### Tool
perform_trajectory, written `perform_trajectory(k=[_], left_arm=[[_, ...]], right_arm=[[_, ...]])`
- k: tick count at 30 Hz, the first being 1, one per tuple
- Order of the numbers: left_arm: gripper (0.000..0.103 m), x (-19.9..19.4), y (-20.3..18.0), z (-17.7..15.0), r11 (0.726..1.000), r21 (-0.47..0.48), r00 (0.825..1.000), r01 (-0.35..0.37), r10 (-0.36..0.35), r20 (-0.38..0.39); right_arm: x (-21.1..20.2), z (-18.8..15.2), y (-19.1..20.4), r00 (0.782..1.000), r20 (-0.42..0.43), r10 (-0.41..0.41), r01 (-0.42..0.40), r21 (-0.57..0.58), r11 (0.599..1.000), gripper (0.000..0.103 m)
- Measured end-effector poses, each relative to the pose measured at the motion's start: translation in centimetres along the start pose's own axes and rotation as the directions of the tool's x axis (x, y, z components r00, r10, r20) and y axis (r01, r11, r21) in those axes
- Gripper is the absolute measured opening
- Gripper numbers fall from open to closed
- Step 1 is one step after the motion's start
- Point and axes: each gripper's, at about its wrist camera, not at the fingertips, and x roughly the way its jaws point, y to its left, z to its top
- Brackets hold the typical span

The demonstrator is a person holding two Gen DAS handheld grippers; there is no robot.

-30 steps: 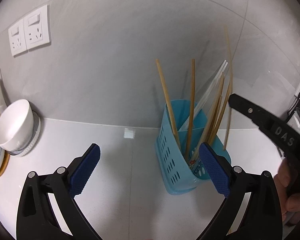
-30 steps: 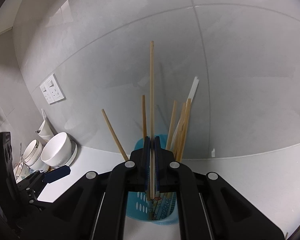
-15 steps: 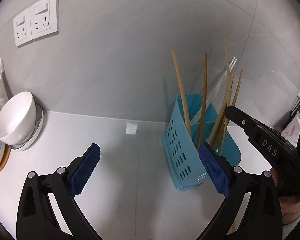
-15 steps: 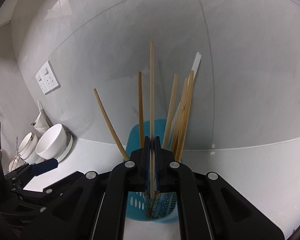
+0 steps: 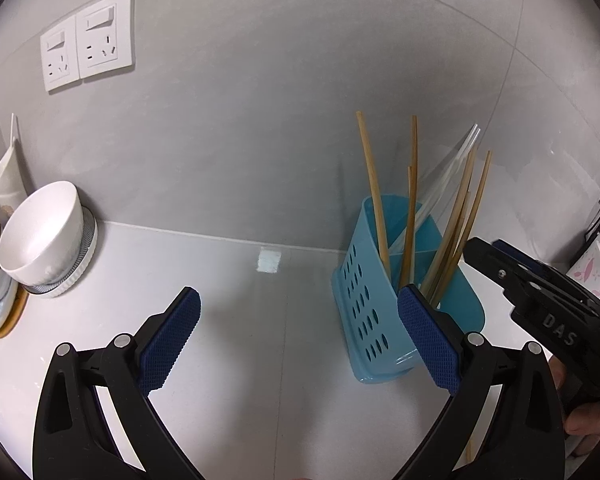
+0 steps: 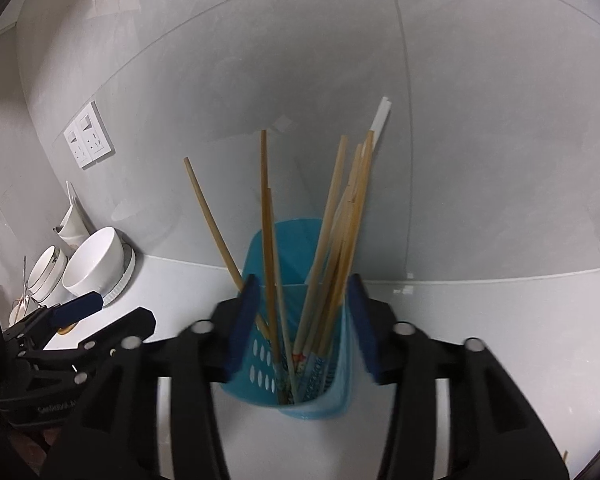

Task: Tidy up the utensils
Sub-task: 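Lower the pale chopstick into the holder and open the right tool, then move both open tools back over the last two chopsticks on the counter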

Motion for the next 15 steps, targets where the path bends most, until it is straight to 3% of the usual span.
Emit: perform_trajectory(k=[6, 10, 15], left_arm=[[0.097, -0.9, -0.2, -0.2, 1.000, -0.004, 1.000, -0.005, 0.005, 0.001], [0.097, -1.5, -0.8, -0.7, 1.000, 0.007, 1.000, 0.007, -0.007, -0.020], [0.097, -2.3, -2.3, -1.7, 1.000, 0.029, 0.999, 0.011, -0.009, -0.046]], right_arm=[[-1.7, -0.3, -0.7, 1.000, -0.014, -0.009, 0.009, 0.011, 1.000, 0.073], [-2.7, -0.7, -1.4, 0.999, -0.023, -0.032, 0.032, 0.014, 0.999, 0.078], [-4.5, -2.0, -3.1, 0.996, -0.035, -0.086, 0.088, 0.039, 0.995, 0.094]])
